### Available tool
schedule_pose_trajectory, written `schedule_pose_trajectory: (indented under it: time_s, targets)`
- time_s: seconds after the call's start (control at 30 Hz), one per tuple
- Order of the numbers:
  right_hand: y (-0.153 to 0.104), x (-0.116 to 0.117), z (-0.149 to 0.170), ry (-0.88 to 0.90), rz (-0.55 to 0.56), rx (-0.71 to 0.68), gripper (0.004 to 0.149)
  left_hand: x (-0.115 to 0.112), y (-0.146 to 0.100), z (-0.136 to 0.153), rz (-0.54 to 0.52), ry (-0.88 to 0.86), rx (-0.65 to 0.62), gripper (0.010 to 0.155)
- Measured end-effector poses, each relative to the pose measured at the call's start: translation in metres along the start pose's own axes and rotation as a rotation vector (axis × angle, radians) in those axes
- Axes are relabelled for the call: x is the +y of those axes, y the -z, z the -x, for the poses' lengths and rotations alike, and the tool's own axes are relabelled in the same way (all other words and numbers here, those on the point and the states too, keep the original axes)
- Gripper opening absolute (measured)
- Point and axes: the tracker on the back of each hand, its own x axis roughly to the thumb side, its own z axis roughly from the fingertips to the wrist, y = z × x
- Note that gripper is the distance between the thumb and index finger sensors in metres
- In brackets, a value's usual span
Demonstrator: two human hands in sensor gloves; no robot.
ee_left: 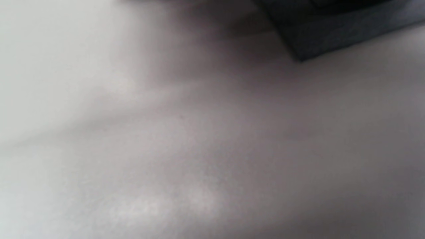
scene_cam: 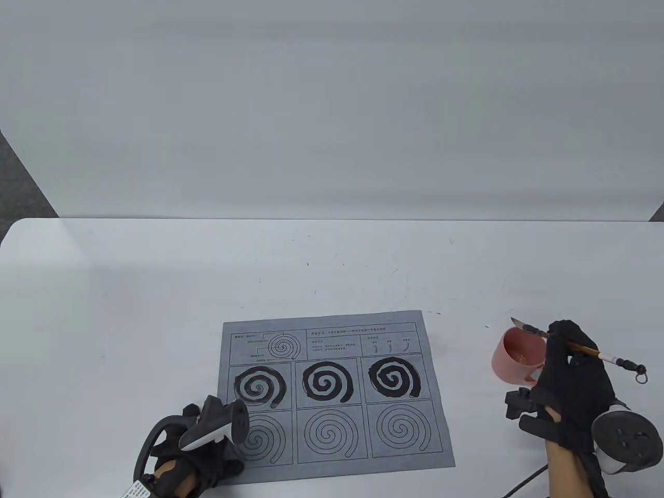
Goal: Trace patterns on water writing practice cloth with Chinese brush
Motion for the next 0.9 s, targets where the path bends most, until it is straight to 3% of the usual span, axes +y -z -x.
schedule_pose_trajectory:
  time_s: [0.07, 0.23, 0.37, 0.47, 0.57, 0.63, 0.8, 0.9]
  targets:
    - [0.000, -0.002, 0.007, -0.019, 0.035, 0.032, 0.038, 0.000, 0.002, -0.001, 0.000, 0.003, -0.006, 0.099]
    - [0.000, 0.001, 0.037, -0.054, -0.008, 0.194, 0.042, 0.000, 0.005, -0.005, -0.016, 0.000, -0.050, 0.099]
    - [-0.002, 0.010, 0.069, 0.104, -0.167, 0.399, 0.050, -0.001, 0.009, -0.009, -0.012, 0.004, -0.064, 0.099]
    - [-0.005, 0.011, 0.078, -0.021, -0.210, 0.527, 0.050, -0.002, 0.010, -0.011, -0.012, 0.008, -0.068, 0.098]
    - [-0.005, 0.010, 0.072, -0.313, -0.223, 0.510, 0.051, -0.002, 0.011, -0.012, -0.008, 0.005, -0.073, 0.097]
    - [-0.006, 0.013, 0.065, -0.374, -0.249, 0.480, 0.053, -0.002, 0.010, -0.012, -0.007, 0.002, -0.075, 0.098]
    - [-0.016, 0.026, 0.040, -0.278, -0.257, 0.486, 0.055, -0.001, 0.012, -0.012, -0.017, -0.010, -0.076, 0.097]
    - [-0.025, 0.034, 0.018, -0.259, -0.317, 0.477, 0.062, 0.002, 0.015, -0.013, -0.051, -0.024, -0.080, 0.096]
